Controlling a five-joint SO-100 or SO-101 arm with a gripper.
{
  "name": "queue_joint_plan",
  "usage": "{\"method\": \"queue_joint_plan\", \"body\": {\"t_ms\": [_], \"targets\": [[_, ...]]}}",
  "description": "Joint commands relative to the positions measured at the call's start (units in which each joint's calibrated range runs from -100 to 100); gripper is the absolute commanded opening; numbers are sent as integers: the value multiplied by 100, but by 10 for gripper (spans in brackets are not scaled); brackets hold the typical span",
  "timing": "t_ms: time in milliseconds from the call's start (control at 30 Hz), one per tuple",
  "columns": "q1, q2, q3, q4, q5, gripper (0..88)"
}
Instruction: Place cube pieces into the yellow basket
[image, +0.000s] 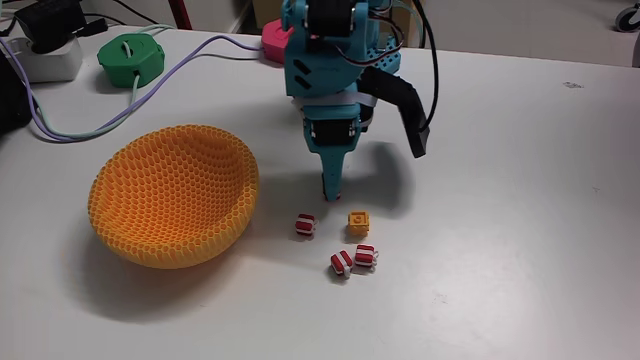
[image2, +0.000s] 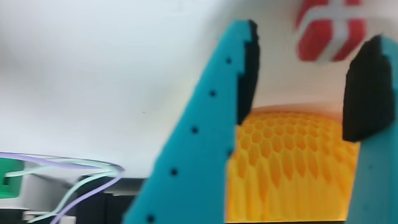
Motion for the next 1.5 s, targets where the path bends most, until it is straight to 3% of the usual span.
{"method": "queue_joint_plan", "body": {"t_ms": [0,300,500,633,800,933,1067,1100,1167,1300,1467], "targets": [[106,14,-217,-156,107,222],[4,213,-34,-573,171,187],[-118,223,139,-903,391,13],[-62,24,-131,-608,420,0],[861,-904,-2374,721,523,0],[1895,-677,-4107,513,860,0],[2520,-99,-3607,61,1060,0],[2585,5,-3347,-43,1084,7],[2669,128,-2981,-69,1040,132],[2688,137,-2904,122,811,294],[2287,118,-3799,1251,410,369]]}}
